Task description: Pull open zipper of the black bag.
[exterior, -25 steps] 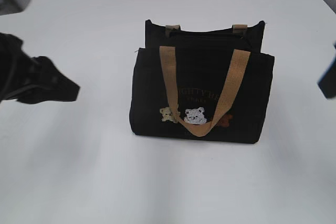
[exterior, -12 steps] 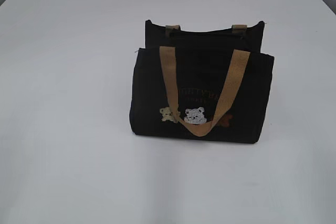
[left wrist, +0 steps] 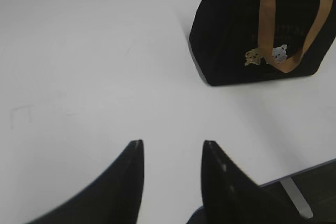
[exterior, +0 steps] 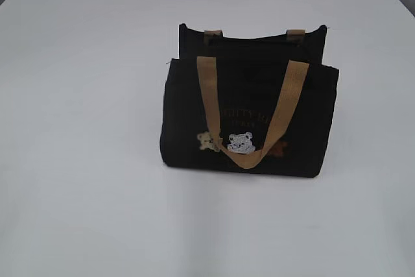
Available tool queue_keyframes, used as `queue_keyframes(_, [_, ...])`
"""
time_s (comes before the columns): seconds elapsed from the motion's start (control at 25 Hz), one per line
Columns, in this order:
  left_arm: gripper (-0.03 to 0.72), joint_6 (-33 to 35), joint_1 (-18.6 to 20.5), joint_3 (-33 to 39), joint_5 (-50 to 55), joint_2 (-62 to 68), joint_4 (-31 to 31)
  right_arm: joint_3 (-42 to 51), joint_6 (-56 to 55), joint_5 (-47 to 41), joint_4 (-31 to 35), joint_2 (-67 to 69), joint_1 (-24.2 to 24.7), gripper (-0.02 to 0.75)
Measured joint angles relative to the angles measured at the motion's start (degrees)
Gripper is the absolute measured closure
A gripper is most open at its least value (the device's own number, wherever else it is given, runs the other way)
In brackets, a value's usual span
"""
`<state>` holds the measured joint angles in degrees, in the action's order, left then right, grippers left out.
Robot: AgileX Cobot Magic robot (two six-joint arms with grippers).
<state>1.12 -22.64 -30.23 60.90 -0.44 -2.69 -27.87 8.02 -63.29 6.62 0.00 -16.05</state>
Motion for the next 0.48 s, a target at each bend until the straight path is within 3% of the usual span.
queue_keyframes(0.48, [0.425, 0.0, -0.05, 0.0, -0.12, -0.1, 0.08, 0.06, 0.11, 0.28, -0.35, -0.43, -0.05, 0.453])
